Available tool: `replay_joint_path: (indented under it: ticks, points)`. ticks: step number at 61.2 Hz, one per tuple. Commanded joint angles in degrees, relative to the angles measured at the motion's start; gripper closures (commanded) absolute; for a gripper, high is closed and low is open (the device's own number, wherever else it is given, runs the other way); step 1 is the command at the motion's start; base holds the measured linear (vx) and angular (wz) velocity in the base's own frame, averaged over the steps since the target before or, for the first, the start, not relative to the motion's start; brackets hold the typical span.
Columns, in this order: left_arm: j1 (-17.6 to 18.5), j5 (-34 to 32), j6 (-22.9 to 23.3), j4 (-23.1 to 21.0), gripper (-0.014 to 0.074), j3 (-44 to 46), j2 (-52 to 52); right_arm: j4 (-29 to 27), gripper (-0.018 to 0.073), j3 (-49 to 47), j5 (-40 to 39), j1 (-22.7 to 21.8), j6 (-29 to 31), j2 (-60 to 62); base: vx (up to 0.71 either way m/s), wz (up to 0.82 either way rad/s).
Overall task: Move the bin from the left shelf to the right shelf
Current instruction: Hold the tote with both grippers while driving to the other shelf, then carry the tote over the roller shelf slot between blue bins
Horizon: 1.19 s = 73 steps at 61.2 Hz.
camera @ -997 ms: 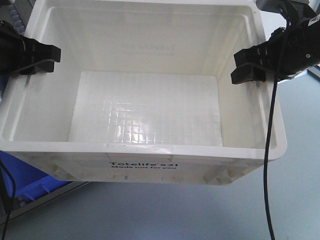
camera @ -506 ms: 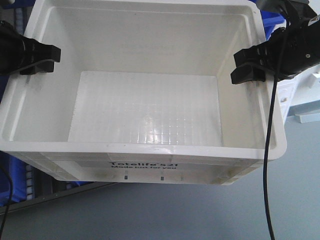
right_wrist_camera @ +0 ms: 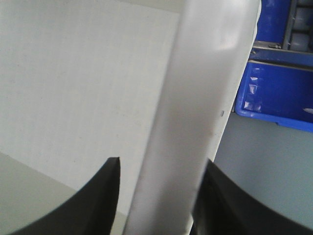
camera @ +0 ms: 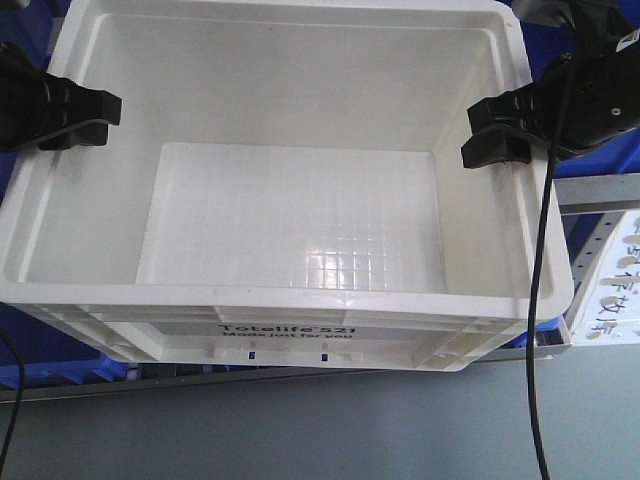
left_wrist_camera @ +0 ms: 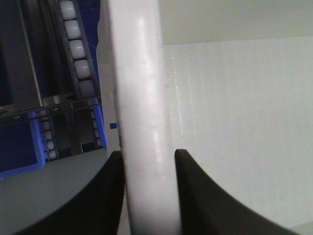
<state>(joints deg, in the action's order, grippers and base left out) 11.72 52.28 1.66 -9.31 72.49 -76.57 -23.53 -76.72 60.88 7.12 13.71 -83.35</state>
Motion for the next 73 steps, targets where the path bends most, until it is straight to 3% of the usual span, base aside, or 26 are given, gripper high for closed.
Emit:
replay_joint_path:
  ticks: [1, 37, 73]
  points:
    - [-0.09, -5.6, -2.37, -0.19, 0.0604, 2.27, 2.56, -0.72, 0.0564, -2.17, -3.13, -0.53, 2.85, 2.96, 0.12, 0.34]
    - [-0.09, -5.6, -2.37, -0.19, 0.0604, 2.27, 2.56, -0.72, 0.0564, -2.17, -3.13, -0.53, 2.85, 2.96, 0.15, 0.2]
    - [-0.09, -5.6, -2.37, -0.19, 0.0604, 2.27, 2.56, -0.72, 0.0564, -2.17, -3.13, -0.53, 2.92, 2.96, 0.18, -0.09]
